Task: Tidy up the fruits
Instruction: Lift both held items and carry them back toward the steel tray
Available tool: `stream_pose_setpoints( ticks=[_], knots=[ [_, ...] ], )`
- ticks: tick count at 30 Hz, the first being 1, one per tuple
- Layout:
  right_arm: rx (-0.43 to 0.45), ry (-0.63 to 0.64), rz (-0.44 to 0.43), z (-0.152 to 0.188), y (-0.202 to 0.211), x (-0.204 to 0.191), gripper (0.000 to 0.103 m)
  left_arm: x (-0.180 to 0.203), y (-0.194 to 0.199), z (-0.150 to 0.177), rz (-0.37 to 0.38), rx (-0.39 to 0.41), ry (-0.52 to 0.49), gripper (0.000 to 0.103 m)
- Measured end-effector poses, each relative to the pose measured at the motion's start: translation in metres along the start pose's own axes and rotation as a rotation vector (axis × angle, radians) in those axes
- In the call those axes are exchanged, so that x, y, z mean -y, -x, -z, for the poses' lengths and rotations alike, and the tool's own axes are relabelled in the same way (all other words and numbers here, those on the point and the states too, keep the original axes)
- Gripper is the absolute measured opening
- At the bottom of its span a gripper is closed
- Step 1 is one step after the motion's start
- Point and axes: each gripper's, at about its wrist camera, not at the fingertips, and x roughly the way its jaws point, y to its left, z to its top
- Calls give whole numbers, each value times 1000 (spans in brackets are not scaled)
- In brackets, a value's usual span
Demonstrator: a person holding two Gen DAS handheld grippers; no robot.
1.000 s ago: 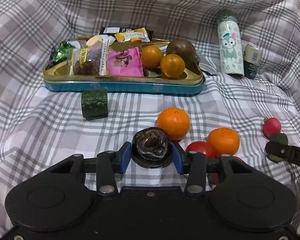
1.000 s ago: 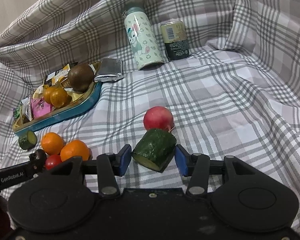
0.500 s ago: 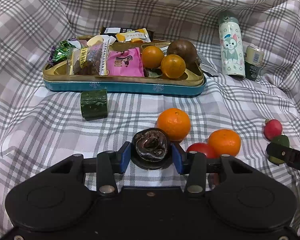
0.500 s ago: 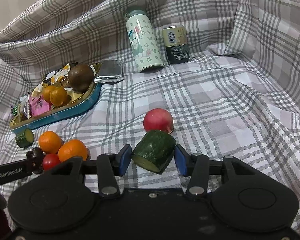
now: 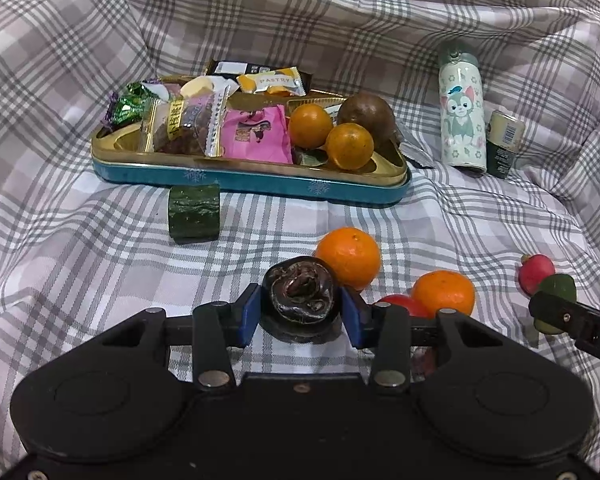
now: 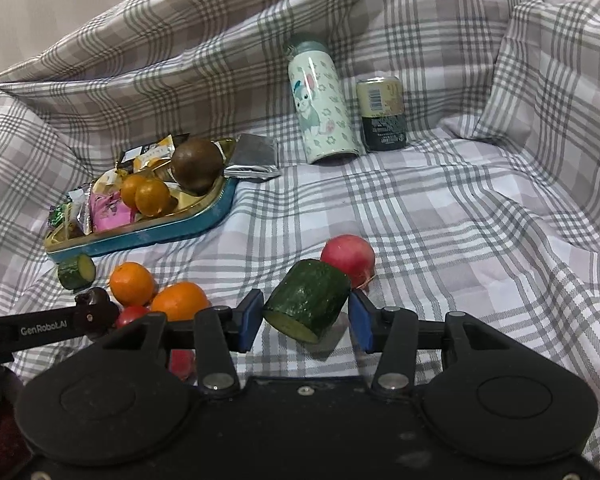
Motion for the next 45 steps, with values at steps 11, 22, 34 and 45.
stream_pose_setpoints(
  ticks=[11,22,34,45],
  knots=[
    [-2,-10,9,1,0,2,49,-2,8,1,-7,36,-13,51],
    [30,40,30,6,6,-1,49,1,23,8,-22,111,-60,51],
    [121,34,-73,21,81,-6,49,-7,101,24,31,143,-18,51],
    [97,118,-144,77,151,-9,49,-15,160,92,51,87,-112,51]
  ],
)
